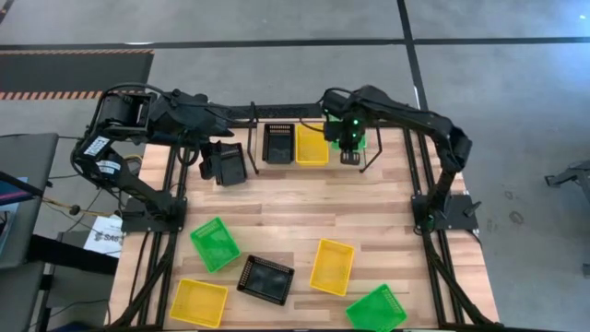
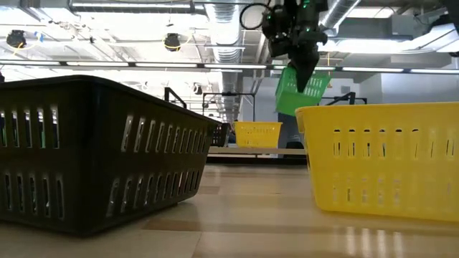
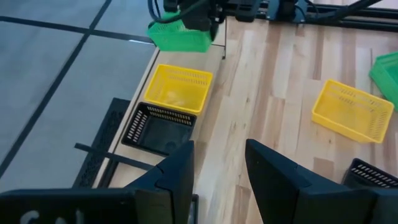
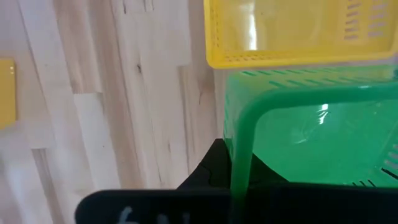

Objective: Stack baskets on shelf by color
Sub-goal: Put the top right green bin on the shelf

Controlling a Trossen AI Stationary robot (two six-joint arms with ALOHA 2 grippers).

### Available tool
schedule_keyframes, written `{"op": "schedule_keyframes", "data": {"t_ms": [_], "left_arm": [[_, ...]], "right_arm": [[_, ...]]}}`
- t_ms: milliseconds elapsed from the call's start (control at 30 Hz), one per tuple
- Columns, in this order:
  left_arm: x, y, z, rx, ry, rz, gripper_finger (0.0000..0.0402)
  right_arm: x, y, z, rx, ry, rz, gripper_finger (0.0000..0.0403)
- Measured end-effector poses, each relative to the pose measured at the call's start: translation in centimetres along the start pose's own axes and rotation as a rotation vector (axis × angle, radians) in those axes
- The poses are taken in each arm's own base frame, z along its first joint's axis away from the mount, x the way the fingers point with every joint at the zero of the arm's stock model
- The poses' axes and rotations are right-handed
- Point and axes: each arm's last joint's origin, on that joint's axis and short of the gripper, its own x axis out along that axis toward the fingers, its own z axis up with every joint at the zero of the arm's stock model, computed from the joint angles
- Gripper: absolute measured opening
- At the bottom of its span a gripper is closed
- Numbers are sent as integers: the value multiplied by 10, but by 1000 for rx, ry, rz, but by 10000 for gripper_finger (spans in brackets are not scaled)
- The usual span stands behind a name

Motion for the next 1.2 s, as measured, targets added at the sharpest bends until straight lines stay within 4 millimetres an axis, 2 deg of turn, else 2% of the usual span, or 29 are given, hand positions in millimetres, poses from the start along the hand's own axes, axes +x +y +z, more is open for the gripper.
{"op": "schedule_keyframes", "data": {"t_ms": [133, 367, 600, 967, 1200], "left_arm": [[0, 0, 0, -9, 0, 0, 132], [0, 0, 0, -26, 0, 1, 132], [0, 0, 0, -32, 0, 2, 132], [0, 0, 0, -54, -1, 6, 132], [0, 1, 0, -55, -4, 32, 132]], "right_arm": [[15, -6, 2, -37, 31, 27, 0], [43, -13, -11, -30, 76, 80, 0], [70, -14, -12, -63, 46, 62, 0], [98, -12, -22, -75, 66, 67, 0], [103, -12, -19, -64, 32, 45, 0]]}}
